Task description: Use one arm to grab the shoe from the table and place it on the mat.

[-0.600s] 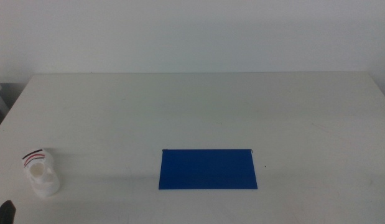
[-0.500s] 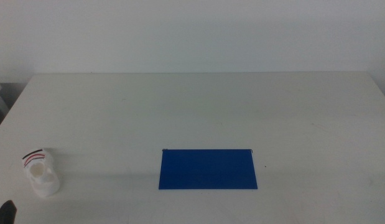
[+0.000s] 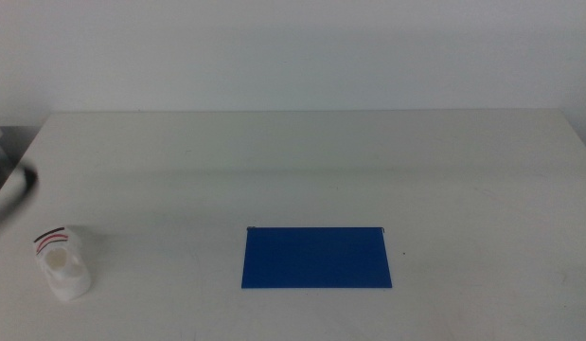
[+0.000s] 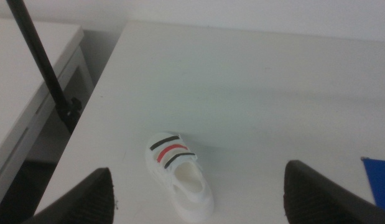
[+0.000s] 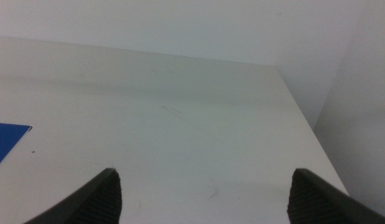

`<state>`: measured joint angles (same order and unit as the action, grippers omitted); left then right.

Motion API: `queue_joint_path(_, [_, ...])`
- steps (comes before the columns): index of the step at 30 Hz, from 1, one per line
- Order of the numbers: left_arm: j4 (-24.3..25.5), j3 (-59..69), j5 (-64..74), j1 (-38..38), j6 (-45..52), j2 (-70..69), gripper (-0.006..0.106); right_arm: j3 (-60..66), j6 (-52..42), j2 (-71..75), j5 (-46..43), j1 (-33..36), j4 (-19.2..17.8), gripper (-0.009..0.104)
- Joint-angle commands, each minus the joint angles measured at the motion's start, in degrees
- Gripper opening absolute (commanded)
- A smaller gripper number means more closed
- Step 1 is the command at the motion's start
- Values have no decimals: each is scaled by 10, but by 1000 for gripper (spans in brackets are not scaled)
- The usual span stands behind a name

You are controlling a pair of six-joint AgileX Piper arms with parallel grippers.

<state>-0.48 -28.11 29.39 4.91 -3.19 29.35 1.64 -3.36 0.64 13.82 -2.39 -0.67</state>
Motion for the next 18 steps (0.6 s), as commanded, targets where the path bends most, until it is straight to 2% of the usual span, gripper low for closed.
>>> queue_joint_path(1, [-4, -73, 18, -2, -9, 43, 94, 3, -6, -2, -42, -1, -5, 78])
queue_joint_path(9, [5, -258, 245, -2, -74, 186, 94, 3, -6, -2, -42, -1, -5, 78])
queue_joint_path(18, [17, -368, 377, -2, -192, 321, 94, 3, -6, -2, -42, -1, -5, 78])
